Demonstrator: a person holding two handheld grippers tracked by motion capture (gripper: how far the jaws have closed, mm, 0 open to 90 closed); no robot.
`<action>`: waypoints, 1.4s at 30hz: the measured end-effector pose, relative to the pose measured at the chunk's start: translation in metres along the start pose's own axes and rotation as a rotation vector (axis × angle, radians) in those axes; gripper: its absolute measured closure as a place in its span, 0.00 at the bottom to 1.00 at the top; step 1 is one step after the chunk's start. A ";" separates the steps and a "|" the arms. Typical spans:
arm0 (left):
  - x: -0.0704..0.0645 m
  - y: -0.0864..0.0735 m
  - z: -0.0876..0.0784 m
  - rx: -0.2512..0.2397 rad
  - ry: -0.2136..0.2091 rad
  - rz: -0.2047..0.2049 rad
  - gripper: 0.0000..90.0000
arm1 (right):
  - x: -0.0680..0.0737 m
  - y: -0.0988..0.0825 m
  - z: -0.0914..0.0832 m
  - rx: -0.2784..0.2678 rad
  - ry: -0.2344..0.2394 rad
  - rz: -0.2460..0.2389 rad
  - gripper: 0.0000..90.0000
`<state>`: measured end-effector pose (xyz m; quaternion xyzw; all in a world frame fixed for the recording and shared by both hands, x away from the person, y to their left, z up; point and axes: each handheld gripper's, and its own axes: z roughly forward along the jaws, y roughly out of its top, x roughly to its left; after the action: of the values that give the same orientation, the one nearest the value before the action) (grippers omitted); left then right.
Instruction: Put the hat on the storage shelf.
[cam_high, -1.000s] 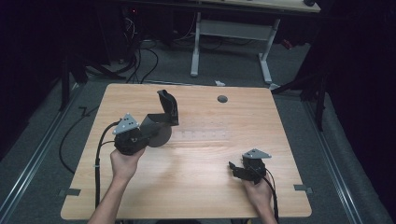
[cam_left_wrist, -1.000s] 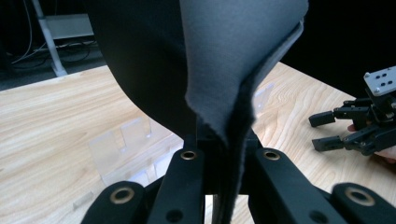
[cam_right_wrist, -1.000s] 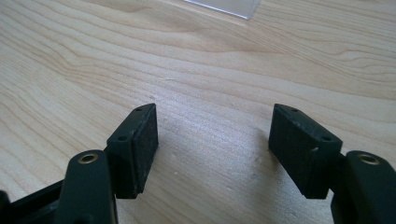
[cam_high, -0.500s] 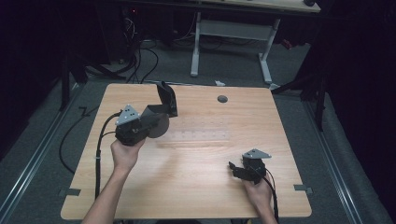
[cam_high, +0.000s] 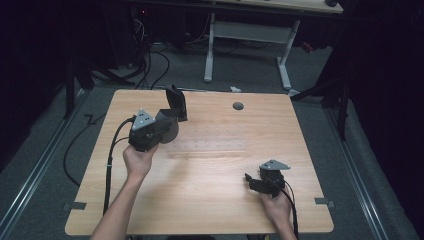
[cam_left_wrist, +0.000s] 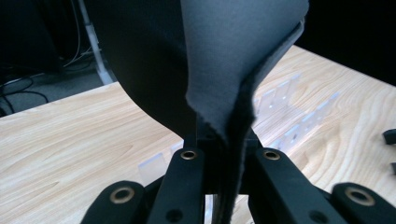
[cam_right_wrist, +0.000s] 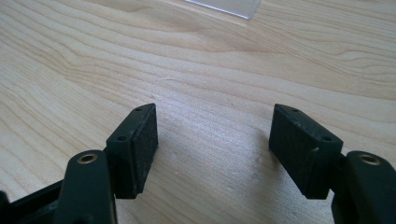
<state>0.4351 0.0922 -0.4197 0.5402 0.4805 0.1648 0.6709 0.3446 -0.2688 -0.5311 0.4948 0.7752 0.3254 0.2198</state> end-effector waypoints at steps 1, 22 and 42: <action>0.001 -0.001 0.001 0.001 0.005 0.004 0.96 | 0.000 0.000 0.000 -0.001 0.000 -0.003 0.37; 0.008 -0.008 0.013 0.011 0.066 0.019 0.95 | 0.000 0.000 0.000 0.000 0.000 -0.001 0.37; 0.011 -0.012 0.017 -0.009 0.085 -0.040 0.95 | 0.001 0.000 0.000 0.000 -0.001 -0.004 0.36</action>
<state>0.4508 0.0862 -0.4362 0.5201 0.5184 0.1763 0.6556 0.3442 -0.2681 -0.5312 0.4932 0.7761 0.3249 0.2210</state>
